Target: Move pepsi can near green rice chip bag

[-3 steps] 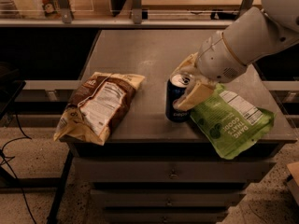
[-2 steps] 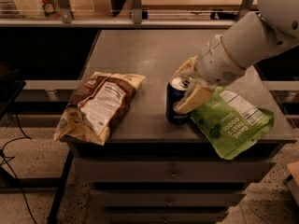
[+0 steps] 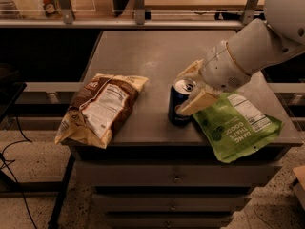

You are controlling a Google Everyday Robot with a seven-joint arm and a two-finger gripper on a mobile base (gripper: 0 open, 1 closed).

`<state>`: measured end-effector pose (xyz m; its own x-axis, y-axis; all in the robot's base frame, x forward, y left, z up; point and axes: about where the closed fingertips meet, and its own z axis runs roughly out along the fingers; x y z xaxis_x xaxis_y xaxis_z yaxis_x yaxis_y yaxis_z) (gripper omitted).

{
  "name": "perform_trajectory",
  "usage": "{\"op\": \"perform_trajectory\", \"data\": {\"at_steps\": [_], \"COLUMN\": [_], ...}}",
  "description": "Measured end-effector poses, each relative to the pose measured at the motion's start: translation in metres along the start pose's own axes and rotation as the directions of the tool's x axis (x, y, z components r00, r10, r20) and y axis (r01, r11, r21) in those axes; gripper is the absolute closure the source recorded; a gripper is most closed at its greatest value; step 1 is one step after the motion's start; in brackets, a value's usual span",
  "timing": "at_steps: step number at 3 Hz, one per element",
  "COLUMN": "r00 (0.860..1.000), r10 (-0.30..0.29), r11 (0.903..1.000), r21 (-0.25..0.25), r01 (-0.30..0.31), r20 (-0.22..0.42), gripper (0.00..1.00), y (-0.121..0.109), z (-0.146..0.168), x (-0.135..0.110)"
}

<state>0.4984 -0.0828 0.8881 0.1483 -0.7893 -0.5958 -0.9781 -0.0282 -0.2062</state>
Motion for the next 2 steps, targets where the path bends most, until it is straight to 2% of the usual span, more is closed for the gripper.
{"op": "perform_trajectory", "data": {"at_steps": [1, 2], "r00": [1.000, 1.000], "r10": [0.002, 0.002], "r11": [1.0000, 1.0000], "r21": [0.002, 0.002], "r01": [-0.002, -0.002], "r20": [0.007, 0.007], "gripper": [0.00, 0.00], "y": [0.0022, 0.0022], "z": [-0.0006, -0.0006], "x": [0.0011, 0.0010]}}
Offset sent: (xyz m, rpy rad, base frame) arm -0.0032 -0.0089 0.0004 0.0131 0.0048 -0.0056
